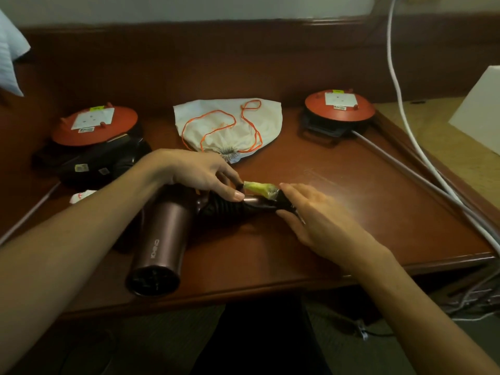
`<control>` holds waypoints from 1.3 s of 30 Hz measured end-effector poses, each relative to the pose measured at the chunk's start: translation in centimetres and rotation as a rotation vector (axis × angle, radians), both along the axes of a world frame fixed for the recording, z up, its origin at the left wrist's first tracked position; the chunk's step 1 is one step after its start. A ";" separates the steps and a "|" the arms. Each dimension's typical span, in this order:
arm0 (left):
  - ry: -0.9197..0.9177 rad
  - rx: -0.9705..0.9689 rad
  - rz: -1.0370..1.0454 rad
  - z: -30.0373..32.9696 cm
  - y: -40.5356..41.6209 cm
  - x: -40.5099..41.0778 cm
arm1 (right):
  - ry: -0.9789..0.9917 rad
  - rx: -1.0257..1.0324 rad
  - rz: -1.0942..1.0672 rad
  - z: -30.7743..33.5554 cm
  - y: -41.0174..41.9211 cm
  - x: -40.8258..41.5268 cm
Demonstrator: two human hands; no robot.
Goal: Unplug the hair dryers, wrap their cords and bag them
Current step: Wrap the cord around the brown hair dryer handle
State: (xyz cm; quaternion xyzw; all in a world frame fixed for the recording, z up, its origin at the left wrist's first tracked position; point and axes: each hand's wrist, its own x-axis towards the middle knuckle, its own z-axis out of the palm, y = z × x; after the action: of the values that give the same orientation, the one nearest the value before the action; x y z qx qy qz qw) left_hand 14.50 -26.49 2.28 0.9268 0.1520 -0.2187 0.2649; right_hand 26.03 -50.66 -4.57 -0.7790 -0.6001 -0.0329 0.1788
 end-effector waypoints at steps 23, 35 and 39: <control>-0.419 0.135 0.024 -4.0 -5.8 0.9 | 0.729 0.262 -0.015 -0.8 1.3 3.5; -0.401 -0.107 -0.054 -4.0 -3.7 1.6 | 1.001 0.327 -0.025 -1.4 1.9 4.0; -0.418 -0.151 -0.058 -3.9 -3.6 1.6 | 0.954 0.351 -0.057 -1.6 2.3 4.2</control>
State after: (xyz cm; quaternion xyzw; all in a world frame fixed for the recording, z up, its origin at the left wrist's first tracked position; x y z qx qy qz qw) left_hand 16.12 -30.07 -1.58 0.9334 0.0504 -0.0403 0.3529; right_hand 30.18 -48.39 -6.13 -0.6815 -0.4157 0.2213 0.5601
